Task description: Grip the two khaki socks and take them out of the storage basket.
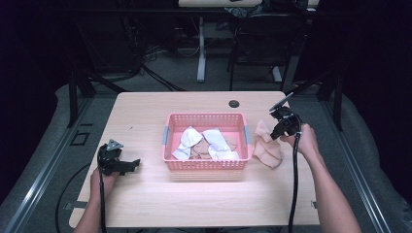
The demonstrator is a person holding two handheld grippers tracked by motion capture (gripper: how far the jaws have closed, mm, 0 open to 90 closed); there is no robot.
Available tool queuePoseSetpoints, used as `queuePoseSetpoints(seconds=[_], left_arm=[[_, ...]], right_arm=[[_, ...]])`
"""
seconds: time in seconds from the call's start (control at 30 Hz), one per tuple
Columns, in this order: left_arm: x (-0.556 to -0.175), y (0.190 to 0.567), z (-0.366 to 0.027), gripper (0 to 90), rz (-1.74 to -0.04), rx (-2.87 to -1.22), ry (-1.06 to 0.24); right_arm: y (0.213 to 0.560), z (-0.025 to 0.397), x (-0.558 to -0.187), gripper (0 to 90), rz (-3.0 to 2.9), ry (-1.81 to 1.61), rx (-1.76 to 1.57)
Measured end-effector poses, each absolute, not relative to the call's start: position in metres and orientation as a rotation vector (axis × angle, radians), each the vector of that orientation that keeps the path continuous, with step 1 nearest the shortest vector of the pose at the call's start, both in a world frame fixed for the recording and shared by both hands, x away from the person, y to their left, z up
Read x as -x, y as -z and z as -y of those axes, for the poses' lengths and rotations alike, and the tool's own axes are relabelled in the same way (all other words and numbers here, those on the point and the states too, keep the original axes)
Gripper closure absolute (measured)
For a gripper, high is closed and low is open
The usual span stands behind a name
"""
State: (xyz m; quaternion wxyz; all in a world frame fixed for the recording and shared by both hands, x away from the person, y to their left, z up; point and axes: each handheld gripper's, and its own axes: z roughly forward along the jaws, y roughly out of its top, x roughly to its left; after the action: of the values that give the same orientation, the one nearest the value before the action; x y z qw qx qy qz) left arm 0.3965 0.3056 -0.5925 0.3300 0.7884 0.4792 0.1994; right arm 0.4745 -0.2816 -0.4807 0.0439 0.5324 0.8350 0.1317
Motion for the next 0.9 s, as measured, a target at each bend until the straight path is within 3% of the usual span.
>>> queuePoseSetpoints(seconds=[0.23, 0.33, 0.5, 0.63, 0.77, 0.9], left_arm=[[-0.396, 0.593, -0.306, 0.0, -1.253, -2.062, -0.522], [-0.396, 0.593, -0.306, 0.0, -1.254, -2.062, -0.522], [-0.397, 0.592, -0.305, 0.0, -1.254, -2.062, -0.517], [-0.397, 0.593, -0.305, 0.0, -1.253, -2.06, -0.52], [-0.397, 0.593, -0.305, 0.0, -1.254, -2.059, -0.519], [-0.397, 0.592, -0.305, 0.0, -1.252, -2.064, -0.514]], right_arm=[[0.508, 0.278, -0.477, 84.0, -2.591, -0.39, -1.638], [0.503, 0.281, -0.473, 63.1, -2.598, -0.422, -1.626], [0.489, 0.288, -0.456, 45.1, -2.584, -0.5, -1.592], [0.477, 0.297, -0.439, 14.9, -2.576, -0.531, -1.584], [0.468, 0.306, -0.424, 3.6, -2.548, -0.559, -1.582], [0.471, 0.313, -0.413, 0.0, -2.54, -0.543, -1.572]])
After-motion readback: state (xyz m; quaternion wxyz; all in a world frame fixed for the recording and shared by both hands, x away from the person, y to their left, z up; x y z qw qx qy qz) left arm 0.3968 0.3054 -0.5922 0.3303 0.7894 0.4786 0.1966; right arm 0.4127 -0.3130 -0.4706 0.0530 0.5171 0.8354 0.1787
